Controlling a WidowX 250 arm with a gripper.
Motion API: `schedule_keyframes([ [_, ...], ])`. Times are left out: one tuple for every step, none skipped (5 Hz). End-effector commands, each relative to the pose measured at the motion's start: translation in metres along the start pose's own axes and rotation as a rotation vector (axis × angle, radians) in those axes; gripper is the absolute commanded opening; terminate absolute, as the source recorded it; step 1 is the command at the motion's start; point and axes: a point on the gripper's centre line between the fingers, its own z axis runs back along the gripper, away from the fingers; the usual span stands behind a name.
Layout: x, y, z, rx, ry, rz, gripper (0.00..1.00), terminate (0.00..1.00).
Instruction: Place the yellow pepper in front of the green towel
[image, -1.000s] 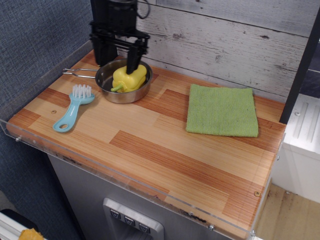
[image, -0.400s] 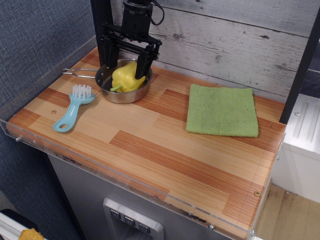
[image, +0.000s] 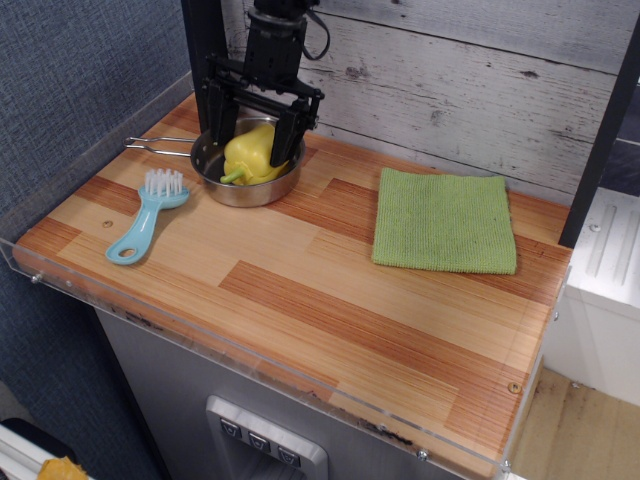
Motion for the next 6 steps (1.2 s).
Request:
schedule_keyframes([
  [-0.016,0.012,0.013,0.006,-0.034,-0.005,1.00,0.00],
  [-0.017,0.012,0.013,0.005,-0.028,-0.014,0.00,0.00],
  [-0.027,0.013,0.029,0.008,-0.058,0.015,0.00,0.00],
  [-0.046,0.010,0.061,0.050,-0.136,0.070,0.00,0.00],
  [-0.063,-0.016,0.106,0.117,-0.204,0.103,0.00,0.00],
  [-0.058,-0.062,0.116,0.070,-0.311,0.012,0.00,0.00],
])
